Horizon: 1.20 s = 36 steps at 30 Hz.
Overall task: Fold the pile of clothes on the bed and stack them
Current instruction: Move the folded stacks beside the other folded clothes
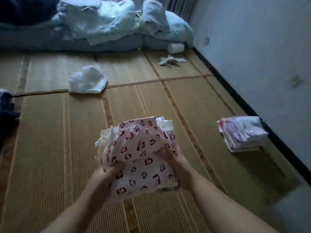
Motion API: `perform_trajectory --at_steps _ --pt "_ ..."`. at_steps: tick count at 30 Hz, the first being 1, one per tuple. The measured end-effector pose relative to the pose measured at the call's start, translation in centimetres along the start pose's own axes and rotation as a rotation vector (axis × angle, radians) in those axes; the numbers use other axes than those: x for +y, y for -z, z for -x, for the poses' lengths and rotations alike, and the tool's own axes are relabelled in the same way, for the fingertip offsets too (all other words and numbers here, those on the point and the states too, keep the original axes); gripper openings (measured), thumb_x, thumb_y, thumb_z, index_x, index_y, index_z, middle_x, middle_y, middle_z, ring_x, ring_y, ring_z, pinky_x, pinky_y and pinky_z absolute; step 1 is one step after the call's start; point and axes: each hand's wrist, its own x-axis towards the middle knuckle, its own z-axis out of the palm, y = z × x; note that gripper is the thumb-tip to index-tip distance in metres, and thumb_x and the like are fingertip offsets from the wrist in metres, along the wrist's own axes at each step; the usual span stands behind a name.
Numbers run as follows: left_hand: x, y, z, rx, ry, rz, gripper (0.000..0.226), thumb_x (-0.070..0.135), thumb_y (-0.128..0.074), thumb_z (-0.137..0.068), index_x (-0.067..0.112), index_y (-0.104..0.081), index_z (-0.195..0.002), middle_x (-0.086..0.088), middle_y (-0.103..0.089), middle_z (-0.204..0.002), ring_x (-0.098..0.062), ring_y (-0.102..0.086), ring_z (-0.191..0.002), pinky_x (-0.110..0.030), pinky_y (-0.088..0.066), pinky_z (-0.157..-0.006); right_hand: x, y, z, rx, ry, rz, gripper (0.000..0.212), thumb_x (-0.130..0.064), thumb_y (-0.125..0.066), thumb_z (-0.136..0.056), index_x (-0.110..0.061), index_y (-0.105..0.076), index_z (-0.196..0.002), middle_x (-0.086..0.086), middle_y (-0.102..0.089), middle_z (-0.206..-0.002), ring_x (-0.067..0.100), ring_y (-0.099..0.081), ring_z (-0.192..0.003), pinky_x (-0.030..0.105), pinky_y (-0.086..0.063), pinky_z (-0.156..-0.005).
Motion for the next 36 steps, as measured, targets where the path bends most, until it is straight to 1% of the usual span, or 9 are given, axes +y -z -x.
perform_trajectory --at_steps 3,5,10,14,17,22,29,33,36 --pt "-1.2 -9.6 -1.3 -0.099 -0.035 -0.056 0.106 0.056 -0.083 -0.047 0.055 -0.028 -0.138 0.001 -0.045 -0.143 -0.031 -0.054 -0.122 -0.06 -0.049 -0.09 -2.5 8.8 4.9 0.085 0.078 0.033 0.06 -0.031 -0.074 -0.079 -0.024 -0.049 -0.133 0.017 -0.061 -0.126 0.035 -0.062 -0.112 0.045 -0.056 -0.082" --pt "-2.6 -16.9 -2.4 -0.147 -0.06 -0.089 0.103 0.054 -0.082 -0.052 0.057 -0.026 -0.139 0.005 -0.043 -0.144 -0.027 -0.052 -0.125 -0.058 -0.049 -0.093 -3.8 15.5 7.8 0.182 0.092 0.038 0.052 -0.038 -0.076 -0.074 -0.035 -0.058 -0.123 0.01 -0.066 -0.12 0.032 -0.065 -0.108 0.043 -0.058 -0.076" --pt "-7.4 -34.6 -4.5 -0.223 -0.06 -0.16 0.105 0.044 -0.077 -0.054 0.049 -0.023 -0.143 0.007 -0.05 -0.137 -0.017 -0.059 -0.116 -0.048 -0.054 -0.088 -5.9 32.6 12.8 0.326 0.067 0.046 0.088 -0.06 -0.082 -0.053 -0.038 -0.048 -0.131 0.001 -0.065 -0.124 0.025 -0.064 -0.111 0.048 -0.056 -0.086" --pt "-11.5 -45.5 -5.0 -0.205 -0.032 -0.152 0.11 0.041 -0.074 -0.05 0.04 -0.02 -0.146 0.007 -0.055 -0.129 -0.005 -0.065 -0.102 -0.027 -0.057 -0.071 -7.4 43.5 15.6 0.254 0.104 0.016 0.084 -0.054 -0.08 -0.064 -0.027 -0.046 -0.136 0.004 -0.065 -0.123 0.024 -0.064 -0.111 0.038 -0.057 -0.081" --pt "-13.9 -50.9 -5.2 -0.22 0.016 -0.147 0.118 0.042 -0.074 -0.051 0.041 -0.01 -0.149 0.006 -0.054 -0.133 -0.01 -0.065 -0.104 -0.034 -0.058 -0.079 -7.7 49.3 16.9 0.244 0.101 -0.017 0.079 -0.045 -0.075 -0.072 -0.018 -0.043 -0.139 0.014 -0.061 -0.129 0.032 -0.06 -0.115 0.045 -0.055 -0.085" --pt "-17.0 -55.9 -5.4 -0.19 0.093 -0.136 0.121 0.039 -0.075 -0.051 0.044 -0.003 -0.149 0.006 -0.05 -0.133 -0.004 -0.067 -0.095 -0.023 -0.057 -0.066 -7.0 55.1 18.1 0.305 0.014 -0.062 0.076 -0.041 -0.071 -0.068 -0.013 -0.048 -0.135 0.016 -0.065 -0.121 0.033 -0.065 -0.107 0.041 -0.058 -0.077" --pt "-20.2 -58.5 -7.6 -0.133 0.205 -0.087 0.119 0.024 -0.076 -0.057 0.052 -0.002 -0.146 -0.01 -0.048 -0.138 -0.032 -0.064 -0.106 -0.05 -0.057 -0.081 -6.0 59.2 16.3 0.345 -0.073 -0.068 0.099 -0.065 -0.084 -0.043 -0.023 -0.055 -0.128 0.01 -0.069 -0.117 0.03 -0.066 -0.105 0.039 -0.058 -0.077" --pt "-21.8 -59.1 -9.8 -0.094 0.182 -0.074 0.115 0.017 -0.069 -0.062 0.05 0.001 -0.146 -0.007 -0.046 -0.135 -0.028 -0.065 -0.102 -0.034 -0.059 -0.069 -5.4 61.3 13.5 0.306 -0.112 -0.059 0.101 -0.065 -0.086 -0.04 -0.026 -0.056 -0.128 0.011 -0.069 -0.117 0.031 -0.067 -0.104 0.042 -0.058 -0.079" --pt "-23.3 -59.2 -11.5 -0.054 0.17 -0.131 0.114 0.021 -0.069 -0.063 0.048 0.004 -0.147 -0.002 -0.045 -0.136 -0.016 -0.064 -0.102 -0.023 -0.057 -0.068 -4.6 63.1 10.8 0.229 -0.114 -0.098 0.087 -0.06 -0.086 -0.047 -0.034 -0.059 -0.126 0.01 -0.067 -0.121 0.032 -0.065 -0.108 0.044 -0.057 -0.081"
